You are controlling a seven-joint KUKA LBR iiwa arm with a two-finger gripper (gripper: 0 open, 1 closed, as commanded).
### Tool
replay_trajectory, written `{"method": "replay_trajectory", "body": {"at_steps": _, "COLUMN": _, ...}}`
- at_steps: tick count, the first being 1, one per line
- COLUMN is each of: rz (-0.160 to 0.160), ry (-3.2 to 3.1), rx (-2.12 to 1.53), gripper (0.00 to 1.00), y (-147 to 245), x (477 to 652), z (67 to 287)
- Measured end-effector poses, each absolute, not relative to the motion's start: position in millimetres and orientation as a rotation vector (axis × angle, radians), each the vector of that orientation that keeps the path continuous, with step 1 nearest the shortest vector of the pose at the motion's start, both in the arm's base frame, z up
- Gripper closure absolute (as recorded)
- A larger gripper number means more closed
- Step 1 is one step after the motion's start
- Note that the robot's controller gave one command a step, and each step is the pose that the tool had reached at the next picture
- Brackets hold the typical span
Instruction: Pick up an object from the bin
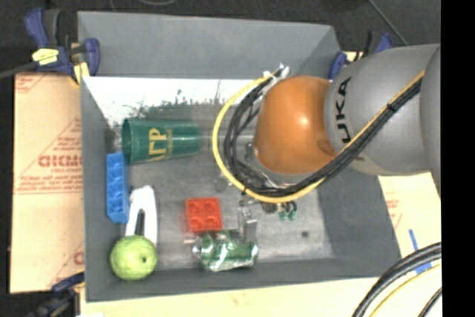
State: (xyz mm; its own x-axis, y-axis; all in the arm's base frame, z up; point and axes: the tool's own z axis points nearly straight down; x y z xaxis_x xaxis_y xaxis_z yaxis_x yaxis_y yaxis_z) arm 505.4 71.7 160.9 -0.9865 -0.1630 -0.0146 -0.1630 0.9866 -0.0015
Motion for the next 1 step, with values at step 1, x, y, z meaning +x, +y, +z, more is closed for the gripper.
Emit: {"method": "replay_trajectory", "body": {"at_steps": 1, "rz": 0.000, "ry": 3.110, "rx": -0.394, "gripper": 0.00, "y": 79.1, "x": 487.4, "z": 112.0}}
